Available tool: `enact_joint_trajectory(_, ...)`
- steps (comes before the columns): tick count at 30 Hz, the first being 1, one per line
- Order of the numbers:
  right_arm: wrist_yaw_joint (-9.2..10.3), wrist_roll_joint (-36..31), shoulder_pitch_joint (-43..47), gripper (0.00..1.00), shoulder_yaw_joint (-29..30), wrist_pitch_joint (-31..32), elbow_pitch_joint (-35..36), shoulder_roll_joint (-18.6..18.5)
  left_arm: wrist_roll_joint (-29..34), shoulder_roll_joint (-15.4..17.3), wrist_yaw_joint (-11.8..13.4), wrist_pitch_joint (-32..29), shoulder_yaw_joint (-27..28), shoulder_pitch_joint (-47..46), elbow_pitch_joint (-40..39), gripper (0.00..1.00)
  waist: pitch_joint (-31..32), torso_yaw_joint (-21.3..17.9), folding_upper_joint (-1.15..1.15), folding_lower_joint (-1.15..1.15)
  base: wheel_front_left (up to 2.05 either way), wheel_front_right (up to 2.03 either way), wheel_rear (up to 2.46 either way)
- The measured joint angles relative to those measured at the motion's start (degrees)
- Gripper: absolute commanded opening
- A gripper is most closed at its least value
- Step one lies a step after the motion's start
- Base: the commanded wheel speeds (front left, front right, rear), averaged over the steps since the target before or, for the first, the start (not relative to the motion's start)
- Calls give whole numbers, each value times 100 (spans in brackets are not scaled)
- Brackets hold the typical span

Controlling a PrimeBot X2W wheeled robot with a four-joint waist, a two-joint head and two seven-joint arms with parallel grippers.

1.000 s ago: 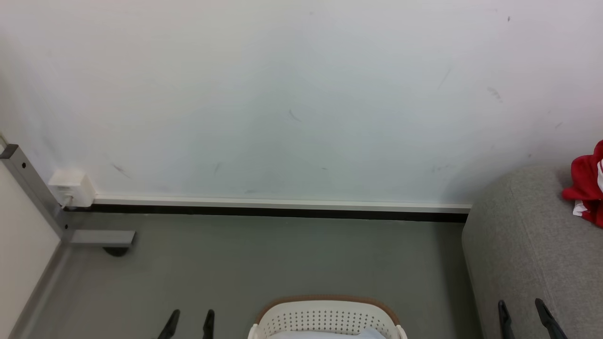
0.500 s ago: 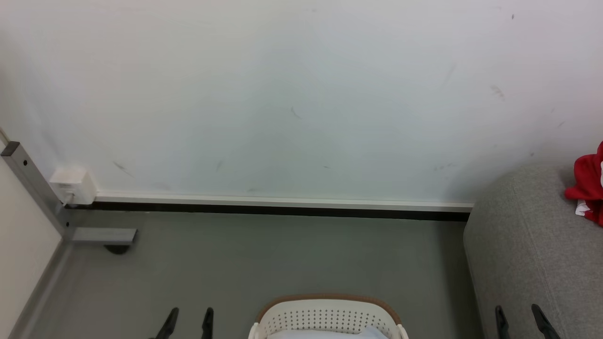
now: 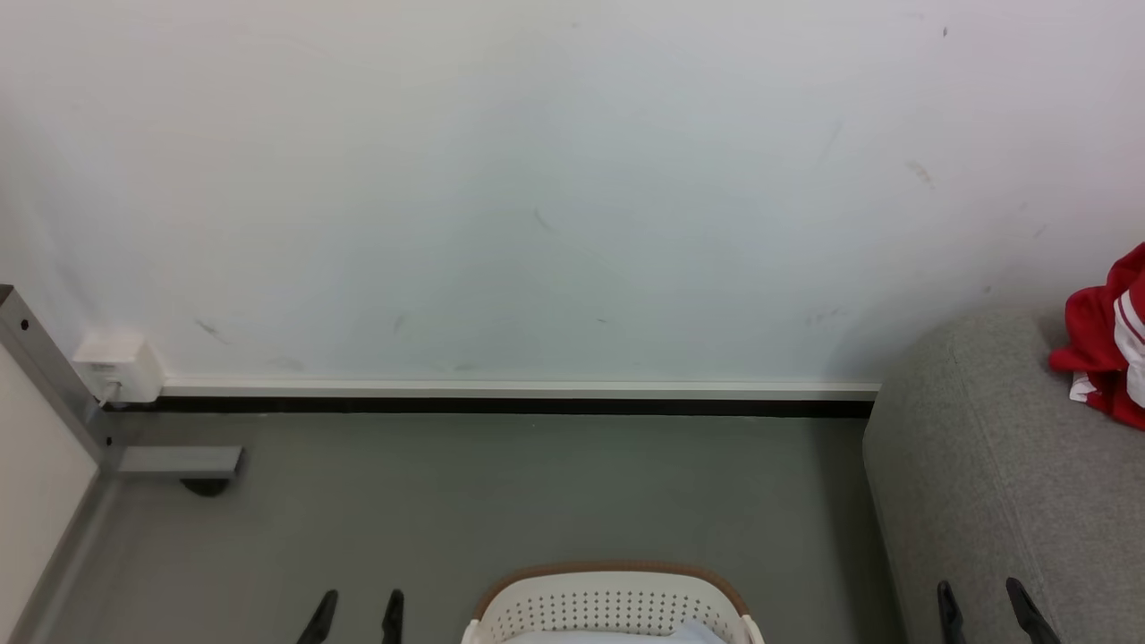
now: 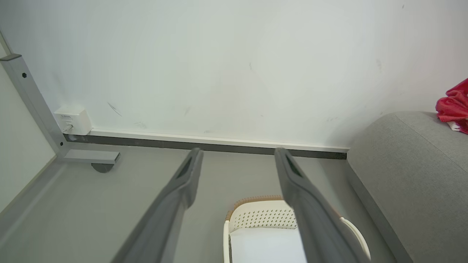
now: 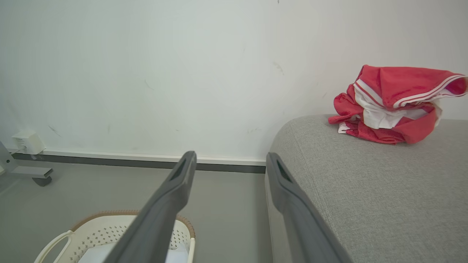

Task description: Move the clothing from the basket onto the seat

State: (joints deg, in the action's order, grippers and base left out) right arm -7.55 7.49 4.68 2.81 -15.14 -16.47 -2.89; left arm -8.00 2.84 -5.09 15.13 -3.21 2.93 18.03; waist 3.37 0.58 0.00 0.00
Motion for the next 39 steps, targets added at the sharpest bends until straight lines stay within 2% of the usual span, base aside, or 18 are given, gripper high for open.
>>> enact_joint_trajectory(16,0,-1,-67,100,12,0,-177,1,79,-2,-91,0,41,-199,389,100,21,-140,0,0,0,0,0)
enact_joint_trajectory(39,0,-44,-301,100,-46,0,-279,1,53,-2,-62,0,-37,-269,469,100,-5,-163,0,0,0,0,0)
